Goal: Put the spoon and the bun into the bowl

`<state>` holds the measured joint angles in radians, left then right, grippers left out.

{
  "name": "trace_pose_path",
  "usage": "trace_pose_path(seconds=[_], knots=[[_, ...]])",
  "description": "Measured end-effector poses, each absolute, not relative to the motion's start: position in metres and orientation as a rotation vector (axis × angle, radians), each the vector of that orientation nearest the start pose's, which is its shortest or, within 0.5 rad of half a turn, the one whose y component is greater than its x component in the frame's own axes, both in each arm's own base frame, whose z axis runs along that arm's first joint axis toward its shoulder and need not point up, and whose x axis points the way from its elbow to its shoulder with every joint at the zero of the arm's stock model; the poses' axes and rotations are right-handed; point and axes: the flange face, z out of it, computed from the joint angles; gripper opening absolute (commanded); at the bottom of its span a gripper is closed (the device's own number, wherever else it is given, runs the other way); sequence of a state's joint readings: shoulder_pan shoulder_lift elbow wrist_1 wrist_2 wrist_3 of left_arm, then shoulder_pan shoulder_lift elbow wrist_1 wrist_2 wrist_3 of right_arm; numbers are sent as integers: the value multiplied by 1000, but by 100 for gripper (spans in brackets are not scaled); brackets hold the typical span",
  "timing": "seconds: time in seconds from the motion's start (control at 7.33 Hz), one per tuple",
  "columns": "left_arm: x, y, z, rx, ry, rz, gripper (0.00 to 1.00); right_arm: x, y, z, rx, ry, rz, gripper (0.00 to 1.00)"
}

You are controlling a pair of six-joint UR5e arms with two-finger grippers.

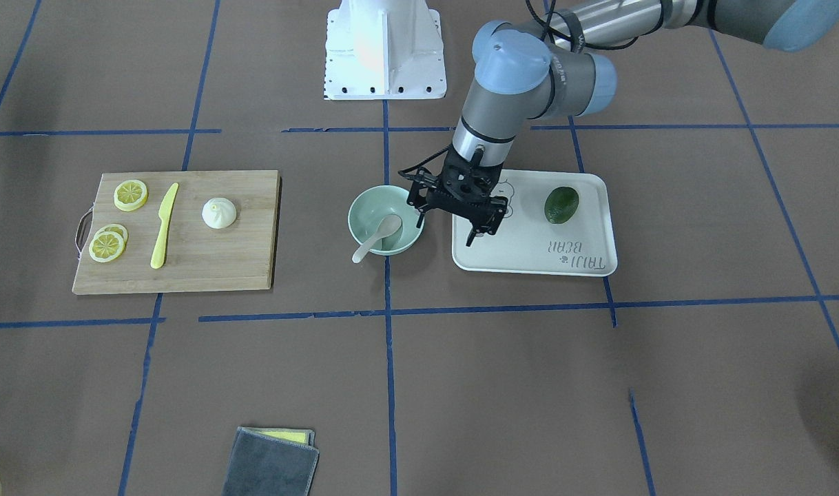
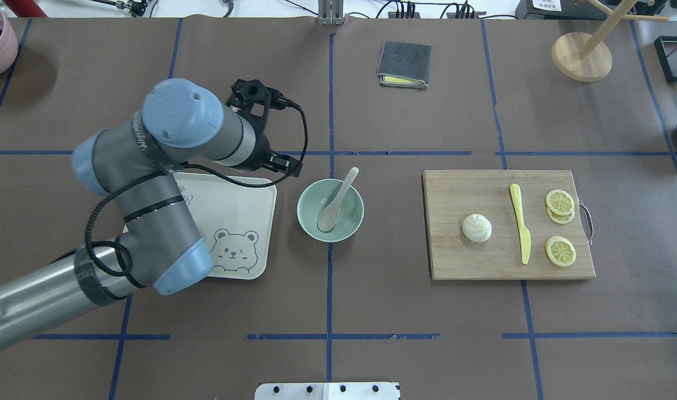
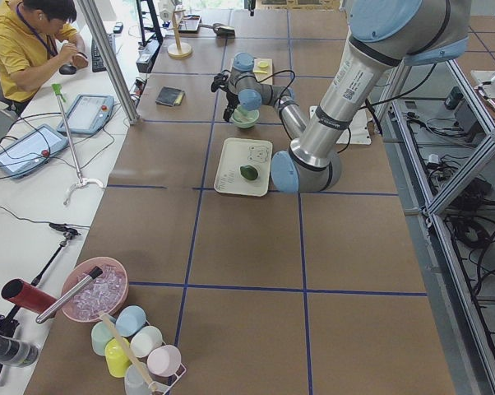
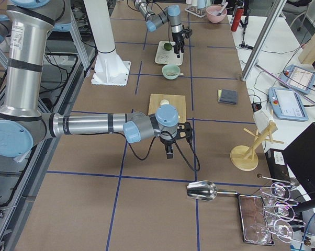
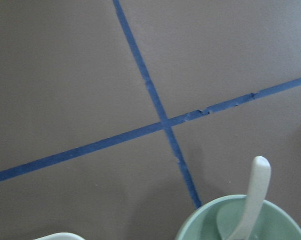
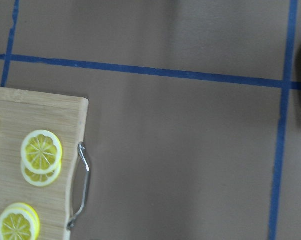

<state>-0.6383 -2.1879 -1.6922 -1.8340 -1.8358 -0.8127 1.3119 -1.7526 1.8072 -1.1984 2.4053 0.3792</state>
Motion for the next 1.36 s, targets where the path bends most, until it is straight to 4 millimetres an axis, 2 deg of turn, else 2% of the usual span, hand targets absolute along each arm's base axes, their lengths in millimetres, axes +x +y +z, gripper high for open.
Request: trace_pose_path(seconds=[0.27,0.41,0.68,0.82,0.95,1.09,1.23,1.36], knots=[[405,-495,242,502,864,298,90,-145,-445,527,103,-974,61,100],[369,-502,269,503,837,339,90,-186,-446,497,82,-1010,90,100],[288,-522,330,476,805,423,95,-268,-435,434,39,-1031,141,99],[264,-524,349,453,821,454,95,-308,-431,401,5,-994,169,100],[256,-525,357,442,830,467,96,-343,-426,378,-10,-921,186,100],[254,-526,361,438,833,472,98,-370,-418,370,6,-837,194,99],[253,-526,361,437,835,473,98,-382,-413,374,28,-780,201,92],[253,-526,361,437,836,473,98,-391,-409,378,34,-748,196,91]])
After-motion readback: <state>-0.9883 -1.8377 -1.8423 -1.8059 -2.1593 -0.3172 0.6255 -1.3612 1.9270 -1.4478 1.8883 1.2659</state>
